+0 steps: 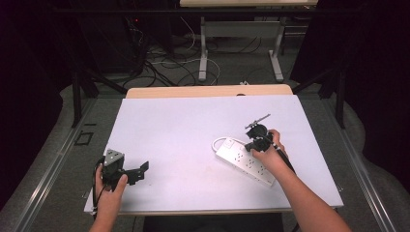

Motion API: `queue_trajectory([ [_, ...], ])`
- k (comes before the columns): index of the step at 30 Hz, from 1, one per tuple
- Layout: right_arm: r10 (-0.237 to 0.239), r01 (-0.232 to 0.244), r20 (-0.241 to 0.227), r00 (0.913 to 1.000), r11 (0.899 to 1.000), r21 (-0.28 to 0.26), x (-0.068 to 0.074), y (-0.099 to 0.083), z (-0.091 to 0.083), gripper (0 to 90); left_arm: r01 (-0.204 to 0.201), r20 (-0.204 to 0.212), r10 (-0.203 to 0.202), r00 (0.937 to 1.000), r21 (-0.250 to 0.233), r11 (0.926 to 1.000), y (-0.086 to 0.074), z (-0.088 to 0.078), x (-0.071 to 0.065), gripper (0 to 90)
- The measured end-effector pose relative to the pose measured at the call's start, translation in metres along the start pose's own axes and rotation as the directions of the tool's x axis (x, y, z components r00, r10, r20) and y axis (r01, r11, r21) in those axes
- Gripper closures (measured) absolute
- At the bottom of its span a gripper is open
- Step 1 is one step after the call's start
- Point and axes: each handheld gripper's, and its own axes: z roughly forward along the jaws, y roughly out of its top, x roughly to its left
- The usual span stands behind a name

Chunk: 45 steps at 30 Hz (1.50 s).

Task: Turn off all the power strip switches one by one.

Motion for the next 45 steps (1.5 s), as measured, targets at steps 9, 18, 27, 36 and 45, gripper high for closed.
queue_trajectory([
  [9, -0.032, 0.032, -0.003, 0.9995, 0.999, 0.002, 0.005, 0.000, -0.002, 88.7, -0.001, 0.000, 0.001, 1.0000, 0.001, 1.0000, 0.000, 0.000, 0.000, 0.9],
  [18, -0.039, 0.039, 0.011, 0.9992, 0.999, 0.022, 0.003, -0.001, -0.007, 88.7, 0.008, -0.002, -0.008, 1.0000, 0.001, 1.0000, 0.000, 0.000, -0.001, 0.9],
  [27, -0.048, 0.047, 0.020, 0.9986, 0.998, 0.040, 0.000, -0.005, -0.011, 88.5, -0.003, -0.001, 0.003, 1.0000, 0.006, 1.0000, 0.000, 0.000, 0.000, 0.9],
  [36, -0.046, 0.044, 0.028, 0.9986, 0.997, 0.056, -0.005, -0.012, -0.017, 88.3, 0.001, -0.002, -0.001, 1.0000, 0.003, 1.0000, 0.000, 0.000, -0.001, 0.9],
  [45, -0.042, 0.040, 0.025, 0.9988, 0.997, 0.067, -0.011, -0.019, -0.019, 87.8, 0.009, -0.005, -0.009, 1.0000, 0.000, 1.0000, 0.000, 0.001, -0.002, 0.9],
])
